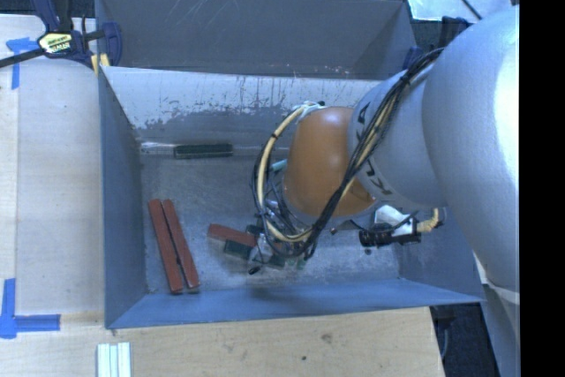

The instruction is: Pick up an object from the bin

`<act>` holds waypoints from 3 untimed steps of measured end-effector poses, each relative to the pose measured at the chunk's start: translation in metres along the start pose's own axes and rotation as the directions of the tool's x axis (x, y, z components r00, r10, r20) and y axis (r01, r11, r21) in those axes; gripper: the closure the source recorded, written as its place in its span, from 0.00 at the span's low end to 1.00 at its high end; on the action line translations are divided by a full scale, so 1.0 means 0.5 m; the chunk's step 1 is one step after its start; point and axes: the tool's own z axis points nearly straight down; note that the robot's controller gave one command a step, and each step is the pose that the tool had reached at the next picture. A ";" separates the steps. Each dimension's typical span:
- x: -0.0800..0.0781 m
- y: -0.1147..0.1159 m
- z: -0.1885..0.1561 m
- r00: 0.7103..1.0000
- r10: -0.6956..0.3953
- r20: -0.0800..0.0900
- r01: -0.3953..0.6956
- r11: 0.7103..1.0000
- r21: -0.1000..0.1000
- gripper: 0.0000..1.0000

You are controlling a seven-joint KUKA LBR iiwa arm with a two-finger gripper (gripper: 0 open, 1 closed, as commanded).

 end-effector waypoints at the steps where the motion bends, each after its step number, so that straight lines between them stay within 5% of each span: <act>1: -0.004 0.001 -0.153 1.000 -0.001 0.010 0.001 1.000 -0.002 1.00; 2: -0.007 0.001 -0.223 1.000 -0.003 0.009 0.003 1.000 -0.001 1.00; 3: -0.009 0.001 -0.224 1.000 -0.005 0.007 0.005 1.000 0.000 1.00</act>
Offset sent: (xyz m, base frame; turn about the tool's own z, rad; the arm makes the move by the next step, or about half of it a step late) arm 0.0001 0.0000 0.0719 0.0000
